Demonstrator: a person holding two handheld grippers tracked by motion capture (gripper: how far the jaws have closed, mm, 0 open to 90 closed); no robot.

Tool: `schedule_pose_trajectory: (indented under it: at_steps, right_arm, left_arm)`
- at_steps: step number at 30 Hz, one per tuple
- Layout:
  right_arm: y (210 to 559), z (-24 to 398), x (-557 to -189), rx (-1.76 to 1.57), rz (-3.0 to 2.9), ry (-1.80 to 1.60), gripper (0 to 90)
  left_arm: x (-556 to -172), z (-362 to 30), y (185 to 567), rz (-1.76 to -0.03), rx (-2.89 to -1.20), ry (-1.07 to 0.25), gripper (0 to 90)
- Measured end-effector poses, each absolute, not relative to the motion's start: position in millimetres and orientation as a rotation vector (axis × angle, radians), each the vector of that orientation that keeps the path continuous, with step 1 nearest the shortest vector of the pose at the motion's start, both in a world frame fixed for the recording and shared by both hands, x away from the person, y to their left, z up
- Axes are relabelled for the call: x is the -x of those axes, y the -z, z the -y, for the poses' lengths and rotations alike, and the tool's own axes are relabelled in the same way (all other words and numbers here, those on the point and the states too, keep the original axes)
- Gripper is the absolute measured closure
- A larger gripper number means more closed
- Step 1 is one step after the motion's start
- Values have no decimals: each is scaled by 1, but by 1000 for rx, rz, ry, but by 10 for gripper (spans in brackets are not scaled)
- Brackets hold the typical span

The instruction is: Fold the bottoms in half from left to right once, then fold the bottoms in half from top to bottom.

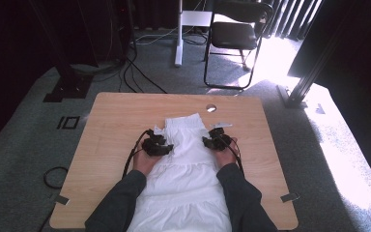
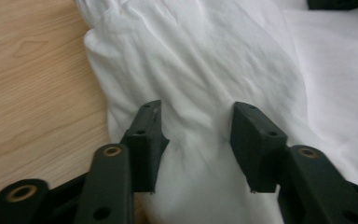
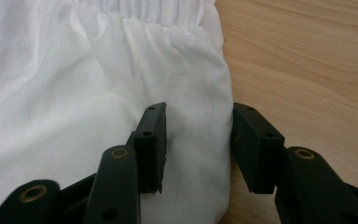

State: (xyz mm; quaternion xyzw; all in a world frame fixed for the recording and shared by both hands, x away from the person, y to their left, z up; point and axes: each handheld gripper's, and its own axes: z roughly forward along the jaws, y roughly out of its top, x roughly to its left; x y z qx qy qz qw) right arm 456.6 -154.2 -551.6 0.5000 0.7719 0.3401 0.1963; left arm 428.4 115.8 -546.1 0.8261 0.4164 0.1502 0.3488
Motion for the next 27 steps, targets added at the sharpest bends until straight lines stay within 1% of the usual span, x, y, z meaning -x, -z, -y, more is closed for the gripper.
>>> schedule_pose_trajectory:
  at_steps: [9,10,11,16,20,21,22,23,24,25,26,27]
  right_arm:
    - [551,149,-420,-1417,-2165,-934,580]
    - [551,149,-420,-1417,-2165,-934,580]
    - [551,146,-405,-1414,-2173,-932,581]
    - [551,142,-388,-1394,-2196,-931,580]
    - [553,143,-385,-1386,-2184,-951,580]
    - [553,143,-384,-1387,-2182,-953,580]
    - [553,143,-385,-1387,-2184,-952,580]
    - [553,143,-385,-1385,-2186,-953,580]
    - [553,143,-385,-1385,-2186,-953,580]
    - [553,143,-385,-1383,-2188,-953,580]
    - [553,143,-385,-1380,-2188,-955,579]
    - [553,143,-385,-1380,-2187,-958,580]
  left_arm:
    - [-383,-131,551,-1039,-2100,-345,577]
    - [-383,-131,551,-1039,-2100,-345,577]
    - [-374,-134,551,-1033,-2099,-332,577]
    - [-356,-141,552,-1008,-2102,-321,577]
    - [-356,-141,552,-1003,-2107,-317,559]
    - [-358,-142,550,-1008,-2109,-277,559]
    - [-361,-143,549,-1025,-2094,-256,471]
    - [-364,-143,547,-1029,-2079,-255,448]
    - [-366,-144,544,-1029,-2064,-260,448]
    - [-370,-144,541,-1035,-2045,-265,407]
    - [-382,-144,536,-1051,-2019,-265,336]
    - [-387,-144,536,-1065,-2011,-262,313]
